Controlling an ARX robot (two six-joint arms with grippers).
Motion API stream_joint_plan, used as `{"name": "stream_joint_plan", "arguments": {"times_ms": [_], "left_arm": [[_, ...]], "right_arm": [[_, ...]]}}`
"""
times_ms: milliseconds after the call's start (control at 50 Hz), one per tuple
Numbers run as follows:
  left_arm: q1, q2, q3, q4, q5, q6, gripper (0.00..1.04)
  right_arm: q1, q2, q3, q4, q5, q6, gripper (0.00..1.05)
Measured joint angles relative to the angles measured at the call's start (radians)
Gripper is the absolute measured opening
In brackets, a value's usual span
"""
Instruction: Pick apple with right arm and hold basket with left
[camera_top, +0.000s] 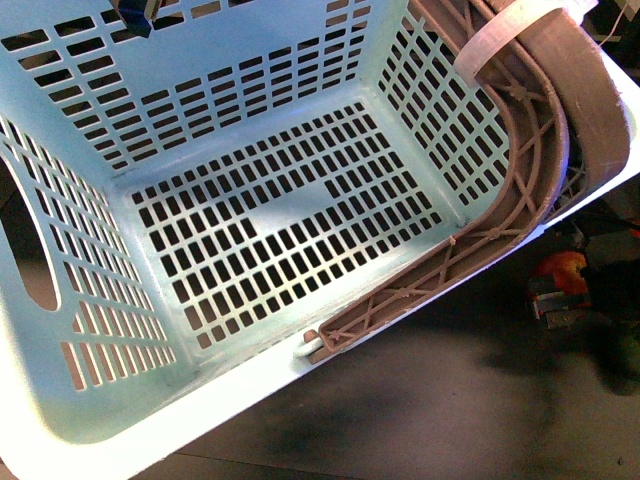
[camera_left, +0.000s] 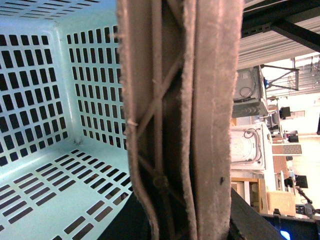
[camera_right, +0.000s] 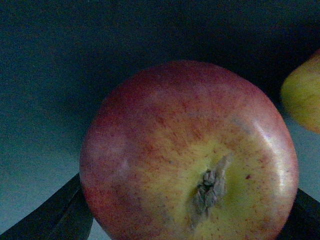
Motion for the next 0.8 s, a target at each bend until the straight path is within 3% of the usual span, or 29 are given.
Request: {"name": "stream_joint_plan", "arguments": {"times_ms": [260,561,681,801], "left_arm": [[0.0,0.0,0.0,0.0,0.0,0.0,0.18],[0.0,0.0,0.0,0.0,0.0,0.0,0.18],[0.0,0.0,0.0,0.0,0.0,0.0,0.18],[0.0,0.0,0.0,0.0,0.0,0.0,0.18]], "right_arm": [[-0.047,-0.315,-0.201,0.116,-0.05,-0.001,0.79],[-0.082,-0.78,-0.333,0.031,-0.119,0.034,0.79],[-0.055,-0.956,-0.333,-0.024,-0.13,0.072,0.79],[0.032,-1.087,-0.321,-0.073,-0.134,0.112,0.79]]}}
